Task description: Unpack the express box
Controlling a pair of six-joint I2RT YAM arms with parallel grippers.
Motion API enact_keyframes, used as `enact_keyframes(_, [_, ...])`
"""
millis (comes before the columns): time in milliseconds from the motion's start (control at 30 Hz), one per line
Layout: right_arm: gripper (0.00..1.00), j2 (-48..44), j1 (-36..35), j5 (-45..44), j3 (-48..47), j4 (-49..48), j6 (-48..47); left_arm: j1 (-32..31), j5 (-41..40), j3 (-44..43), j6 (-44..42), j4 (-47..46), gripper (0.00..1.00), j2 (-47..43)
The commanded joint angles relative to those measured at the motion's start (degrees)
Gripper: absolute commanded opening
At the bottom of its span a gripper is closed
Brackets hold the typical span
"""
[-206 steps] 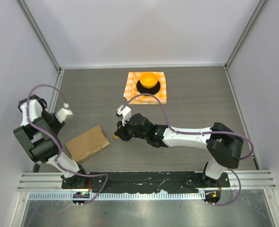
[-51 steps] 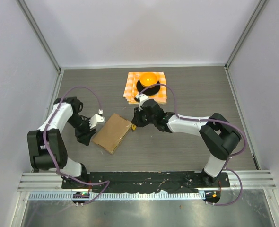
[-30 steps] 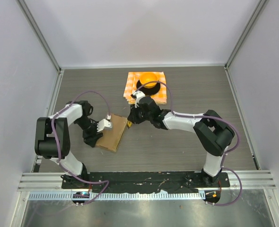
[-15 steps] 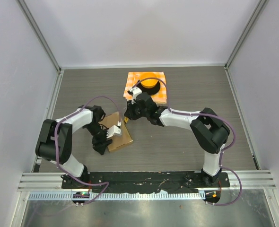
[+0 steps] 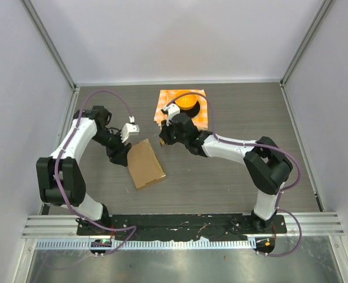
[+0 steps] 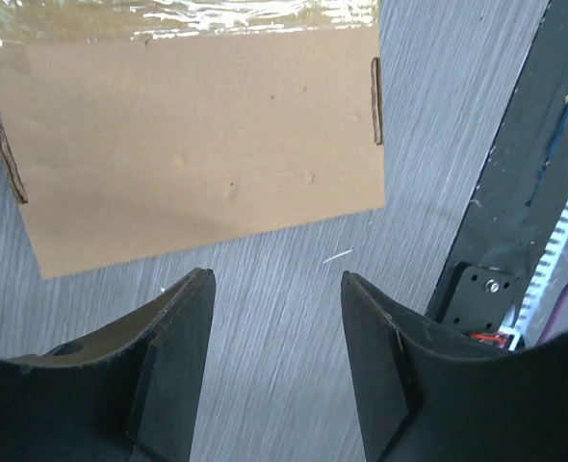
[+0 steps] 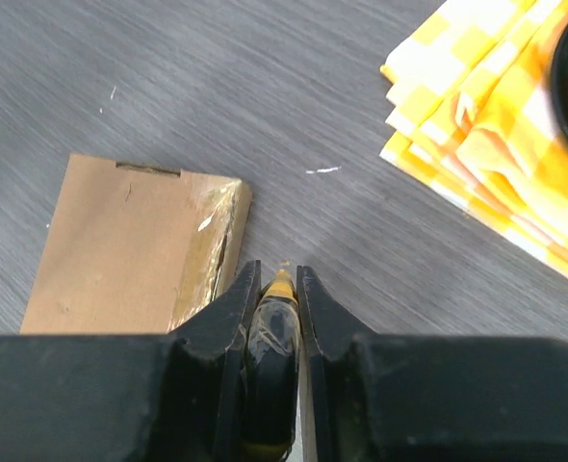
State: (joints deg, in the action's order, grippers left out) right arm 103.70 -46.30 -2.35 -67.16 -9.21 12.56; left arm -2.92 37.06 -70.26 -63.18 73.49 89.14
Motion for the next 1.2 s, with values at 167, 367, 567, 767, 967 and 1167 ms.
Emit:
enact_keyframes(167, [0.01, -3.24, -2.82, -6.95, 0.88, -15.21, -2.18, -2.27, 3.03, 1.88, 13.6, -21.26, 0.62, 4.54])
enact_keyframes(367, [0.01, -2.98, -4.93, -10.91, 3.08, -22.69, -4.12, -2.88, -1.72, 6.97, 17.29, -34.96, 0.63, 5.43])
enact_keyframes(567, [0.01, -1.05, -6.78, -12.94, 2.64, -24.1, -5.35, -3.5, -7.26, 10.93, 20.9, -43.61, 0.64, 4.99])
enact_keyframes(767, [0.01, 0.89, -7.31, -13.64, 2.38, -25.42, -4.74, -4.38, -10.16, 13.13, 20.73, -45.19, 0.64, 5.16])
enact_keyframes(967, [0.01, 3.08, -7.57, -14.17, 2.38, -25.33, -4.12, -4.9, -10.6, 13.57, 21.34, -43.97, 0.63, 4.9])
enact_keyframes(1167, [0.01, 5.37, -7.57, -14.79, 2.56, -26.29, -3.51, -5.25, -11.74, 14.71, 21.43, -43.7, 0.63, 4.29])
